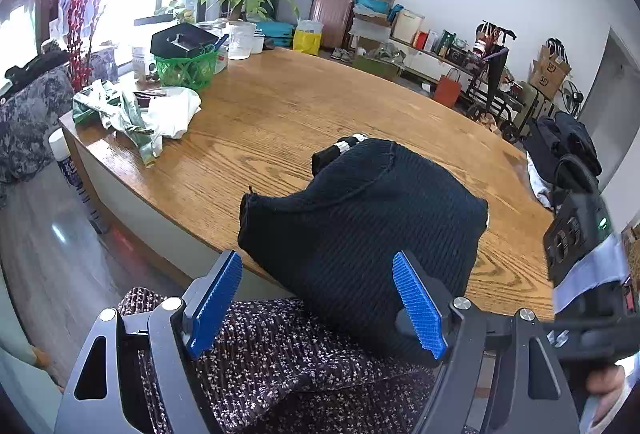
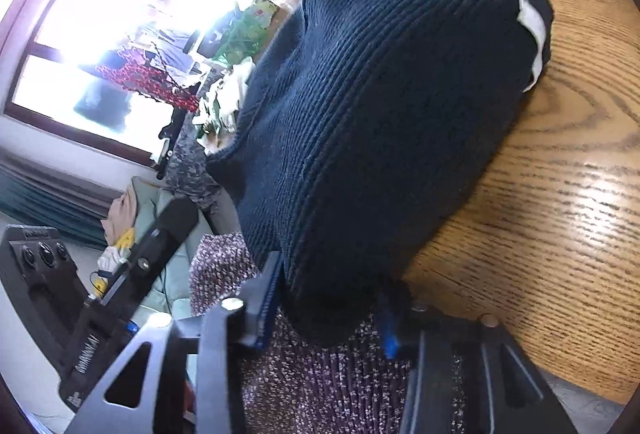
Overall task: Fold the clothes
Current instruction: 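Grasp the labelled sweater end with the right tool, then lift the sweater bundle upright with the right tool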
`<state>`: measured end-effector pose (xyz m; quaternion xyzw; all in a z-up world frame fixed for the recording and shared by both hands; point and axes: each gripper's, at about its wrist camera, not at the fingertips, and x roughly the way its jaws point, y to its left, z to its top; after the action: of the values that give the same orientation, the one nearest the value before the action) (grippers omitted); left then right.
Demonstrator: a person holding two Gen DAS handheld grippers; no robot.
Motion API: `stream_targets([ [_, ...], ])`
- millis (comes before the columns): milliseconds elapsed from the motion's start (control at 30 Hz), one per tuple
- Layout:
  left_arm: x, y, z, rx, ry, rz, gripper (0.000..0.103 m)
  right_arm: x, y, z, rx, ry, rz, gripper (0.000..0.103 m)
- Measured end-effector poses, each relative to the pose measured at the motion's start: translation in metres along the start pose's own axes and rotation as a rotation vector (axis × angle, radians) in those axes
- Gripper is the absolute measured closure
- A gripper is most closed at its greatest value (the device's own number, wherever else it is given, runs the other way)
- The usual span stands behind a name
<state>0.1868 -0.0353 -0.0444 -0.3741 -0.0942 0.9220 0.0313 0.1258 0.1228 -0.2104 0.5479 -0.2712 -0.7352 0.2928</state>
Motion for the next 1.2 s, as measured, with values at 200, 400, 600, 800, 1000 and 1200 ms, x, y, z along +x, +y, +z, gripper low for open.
stream_targets([
  [200,-0.002,-0.008,-0.001,0.046,-0.023,0.004,0.024,-0.020,0.020,0.010,-0.056,-0.087,-0.024,0.068],
  [400,-0.008,-0.016,-0.009,0.146,-0.057,-0.022,0.024,-0.045,0.028,0.030,-0.029,-0.157,0.024,0.070],
  [600,0.001,-0.033,-0.022,0.276,-0.020,-0.054,0.024,-0.053,0.043,0.045,-0.040,-0.191,0.010,0.071],
  [800,0.011,-0.053,-0.022,0.401,-0.034,-0.040,0.024,-0.056,0.046,0.054,-0.029,-0.184,0.034,0.071],
  [1000,0.026,-0.062,-0.014,0.460,-0.051,-0.007,0.024,-0.058,0.047,0.059,-0.028,-0.190,0.039,0.071],
  [1200,0.040,-0.059,-0.004,0.469,-0.086,0.045,0.024,-0.059,0.051,0.064,-0.040,-0.196,0.035,0.071],
])
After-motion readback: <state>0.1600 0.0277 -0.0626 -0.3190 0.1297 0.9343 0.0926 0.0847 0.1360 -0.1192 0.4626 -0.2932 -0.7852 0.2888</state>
